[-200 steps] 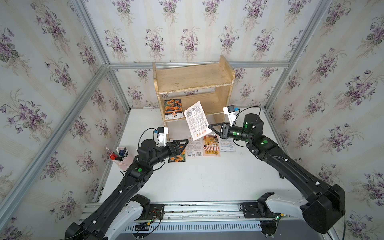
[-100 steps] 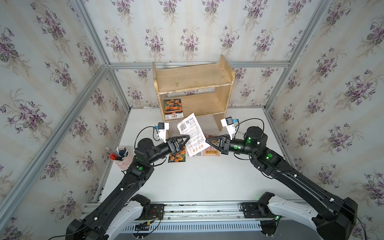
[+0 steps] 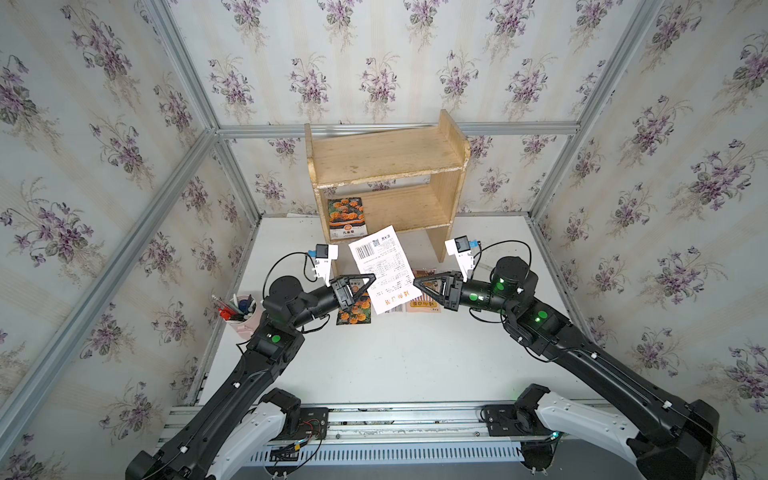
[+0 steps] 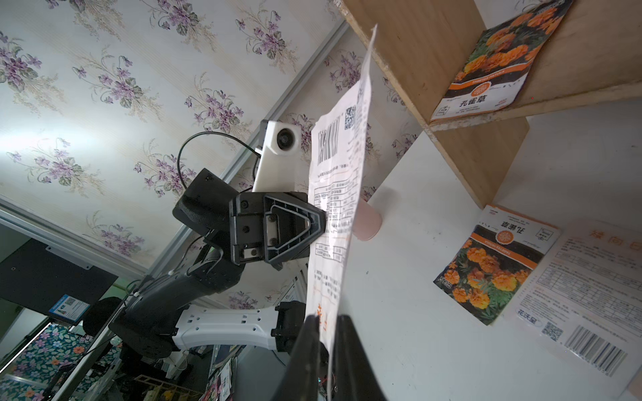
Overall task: Take the seed bag off the shelf
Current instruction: Pick up the seed packet from the shelf.
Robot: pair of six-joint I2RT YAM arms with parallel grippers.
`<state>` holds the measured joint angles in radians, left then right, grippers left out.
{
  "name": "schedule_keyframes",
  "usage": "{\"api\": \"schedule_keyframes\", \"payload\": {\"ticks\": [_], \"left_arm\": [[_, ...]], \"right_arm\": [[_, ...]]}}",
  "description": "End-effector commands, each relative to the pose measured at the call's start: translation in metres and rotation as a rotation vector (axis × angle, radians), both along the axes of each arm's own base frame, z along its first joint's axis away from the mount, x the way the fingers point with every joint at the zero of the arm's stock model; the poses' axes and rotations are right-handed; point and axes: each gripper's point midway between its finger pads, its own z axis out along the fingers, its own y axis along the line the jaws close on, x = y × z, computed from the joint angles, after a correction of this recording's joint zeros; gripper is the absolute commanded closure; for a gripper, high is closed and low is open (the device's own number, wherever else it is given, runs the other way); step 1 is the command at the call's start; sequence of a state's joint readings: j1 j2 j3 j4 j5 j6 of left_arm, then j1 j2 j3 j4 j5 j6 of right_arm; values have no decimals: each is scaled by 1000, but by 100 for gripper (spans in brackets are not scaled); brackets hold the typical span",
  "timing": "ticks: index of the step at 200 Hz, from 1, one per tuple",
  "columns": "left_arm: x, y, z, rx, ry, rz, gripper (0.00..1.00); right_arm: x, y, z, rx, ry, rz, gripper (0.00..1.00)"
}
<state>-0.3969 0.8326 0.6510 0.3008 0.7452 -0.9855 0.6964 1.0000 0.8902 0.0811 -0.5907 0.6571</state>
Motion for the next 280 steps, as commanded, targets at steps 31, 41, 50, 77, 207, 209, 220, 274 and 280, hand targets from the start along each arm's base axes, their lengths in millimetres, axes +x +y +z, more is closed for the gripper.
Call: {"api": "schedule_keyframes", "payload": {"ticks": [31, 41, 50, 77, 207, 209, 220, 274, 280], "left_arm": [[-27, -8, 16, 34, -85, -139, 100], [-29, -9, 18, 38, -89, -154, 100], [-30, -10, 17, 46, -87, -160, 100], [-32, -11, 18, 54, -87, -176, 100], [-23, 20, -20, 431, 54, -1, 0], [-23, 21, -21, 441, 58, 2, 0], [-26, 27, -24, 493, 72, 14, 0], [-42, 52, -38, 642, 101, 61, 0], [-43, 55, -39, 649, 97, 69, 0]], "right_arm": [[0, 5, 10, -38, -65, 34, 68], [1, 6, 8, -48, -64, 39, 68], [1, 9, 7, -50, -61, 49, 68], [3, 12, 6, -51, -57, 61, 72], [6, -16, -38, -75, 60, -117, 100], [5, -16, -40, -74, 66, -119, 100], [2, -19, -51, -65, 97, -133, 100], [-18, -16, -129, -149, 247, -222, 100], [-22, -14, -138, -162, 263, -227, 100]]}}
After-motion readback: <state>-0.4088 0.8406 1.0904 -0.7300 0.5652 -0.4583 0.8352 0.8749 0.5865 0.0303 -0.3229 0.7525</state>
